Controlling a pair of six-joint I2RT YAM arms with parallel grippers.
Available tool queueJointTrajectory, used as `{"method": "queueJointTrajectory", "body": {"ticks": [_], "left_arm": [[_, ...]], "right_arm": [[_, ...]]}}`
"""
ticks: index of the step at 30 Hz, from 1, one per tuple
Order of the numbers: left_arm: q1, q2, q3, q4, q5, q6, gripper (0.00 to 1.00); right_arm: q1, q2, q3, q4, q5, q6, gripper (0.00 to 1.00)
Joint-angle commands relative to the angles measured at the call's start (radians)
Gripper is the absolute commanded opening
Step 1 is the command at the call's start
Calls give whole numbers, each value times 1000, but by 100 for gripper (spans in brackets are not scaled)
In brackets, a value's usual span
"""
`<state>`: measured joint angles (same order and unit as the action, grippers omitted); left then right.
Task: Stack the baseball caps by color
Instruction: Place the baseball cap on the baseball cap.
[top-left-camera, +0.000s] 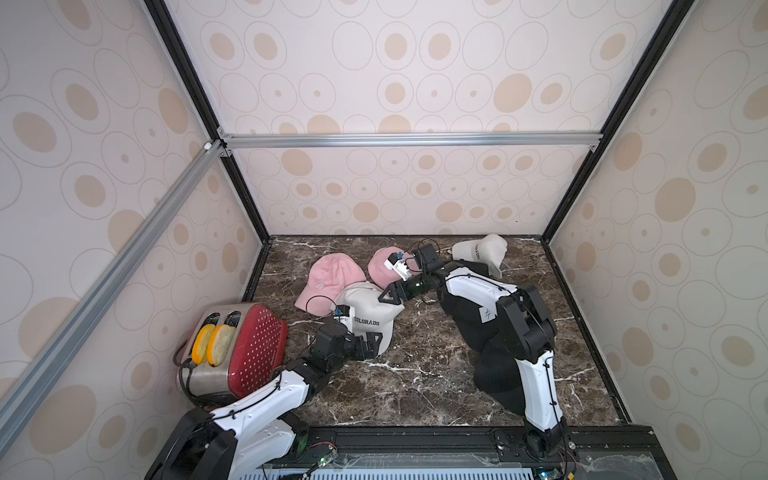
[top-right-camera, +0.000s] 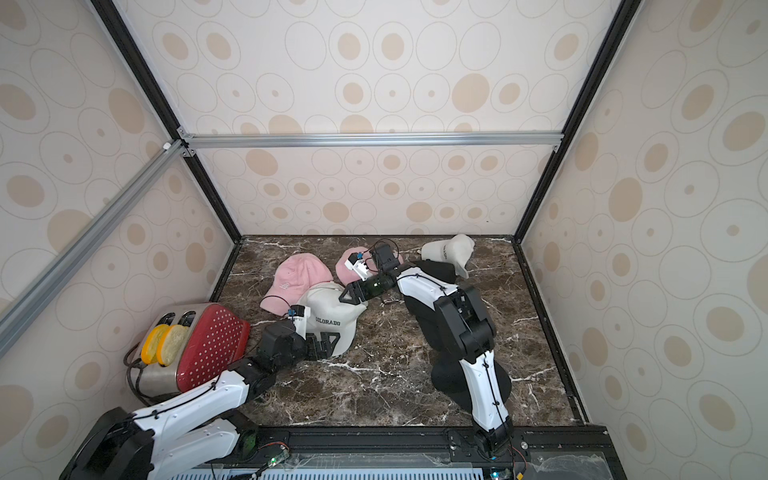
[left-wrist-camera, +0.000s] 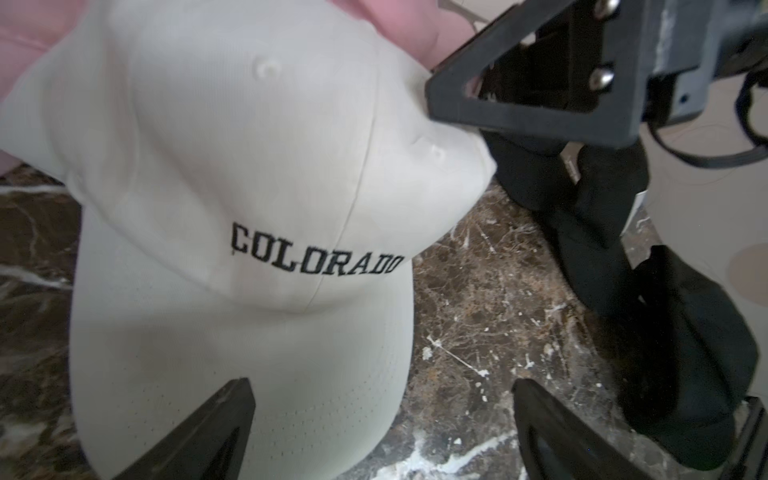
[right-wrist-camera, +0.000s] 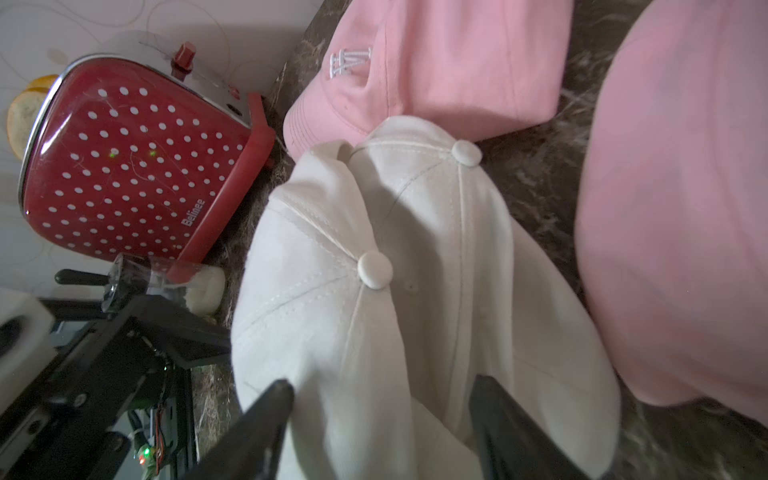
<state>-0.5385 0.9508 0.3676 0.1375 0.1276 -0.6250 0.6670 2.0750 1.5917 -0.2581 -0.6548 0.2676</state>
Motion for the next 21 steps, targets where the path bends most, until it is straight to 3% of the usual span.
{"method": "queueJointTrajectory", "body": {"ticks": [1, 5, 10, 16, 21], "left_arm": [[2, -131, 86, -168, -78, -7, 99], [2, -235, 116, -278, -173, -17, 99], [1, -258, 103, -300, -244, -46, 99], [2, -255, 100, -377, -458, -138, 99], [3, -279, 107, -472, -654, -184, 99]], "right_arm": [[-4, -133, -95, 100, 163, -3, 100], [-4, -212, -191, 155, 223, 10, 100], [-11, -293, -289, 224, 303, 19, 100], [15, -256, -206, 97, -127, -54, 99], [81, -212, -209, 133, -255, -50, 99]]}}
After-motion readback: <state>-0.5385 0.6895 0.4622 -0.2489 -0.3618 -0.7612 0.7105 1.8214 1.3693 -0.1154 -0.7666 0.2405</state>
